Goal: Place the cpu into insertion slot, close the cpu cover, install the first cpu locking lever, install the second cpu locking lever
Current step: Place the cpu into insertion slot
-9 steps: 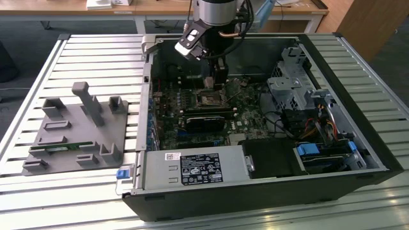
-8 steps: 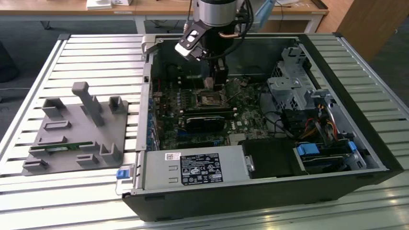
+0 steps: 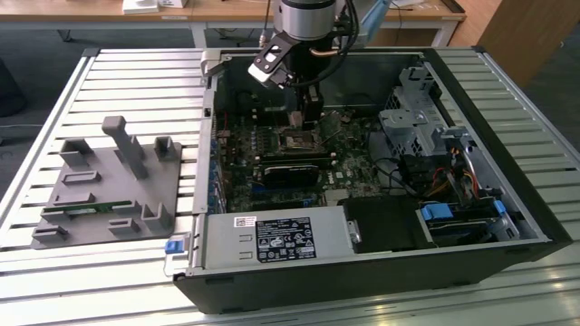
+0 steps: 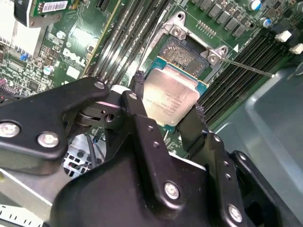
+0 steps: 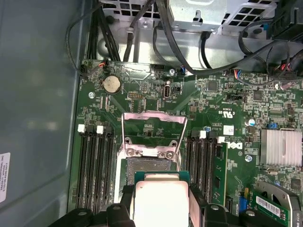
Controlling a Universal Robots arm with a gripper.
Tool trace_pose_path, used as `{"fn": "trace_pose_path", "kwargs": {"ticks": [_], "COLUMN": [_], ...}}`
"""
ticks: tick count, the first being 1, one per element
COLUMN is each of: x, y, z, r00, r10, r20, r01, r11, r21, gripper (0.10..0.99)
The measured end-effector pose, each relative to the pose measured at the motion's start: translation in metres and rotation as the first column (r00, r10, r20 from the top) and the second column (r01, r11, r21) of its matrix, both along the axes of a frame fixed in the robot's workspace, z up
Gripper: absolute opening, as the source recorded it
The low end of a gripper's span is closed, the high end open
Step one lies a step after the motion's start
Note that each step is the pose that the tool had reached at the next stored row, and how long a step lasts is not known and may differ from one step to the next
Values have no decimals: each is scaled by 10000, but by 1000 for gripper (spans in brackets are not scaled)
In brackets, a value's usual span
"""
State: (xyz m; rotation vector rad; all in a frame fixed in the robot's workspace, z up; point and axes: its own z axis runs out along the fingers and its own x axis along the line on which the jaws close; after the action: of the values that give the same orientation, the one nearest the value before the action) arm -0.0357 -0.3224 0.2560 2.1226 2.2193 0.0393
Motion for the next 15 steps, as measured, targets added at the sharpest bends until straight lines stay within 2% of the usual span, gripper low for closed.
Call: {"fn": "trace_pose_path", "kwargs": {"ticks": [5,15], "x": [0,0], "y": [0,0], "z": [0,-4], "r00": [10000,10000], "r10": [0,0], "r20": [0,0], "r01": [0,0], "r11": [10000,10000], "r21": [-44,-44], "gripper": [541,541]}}
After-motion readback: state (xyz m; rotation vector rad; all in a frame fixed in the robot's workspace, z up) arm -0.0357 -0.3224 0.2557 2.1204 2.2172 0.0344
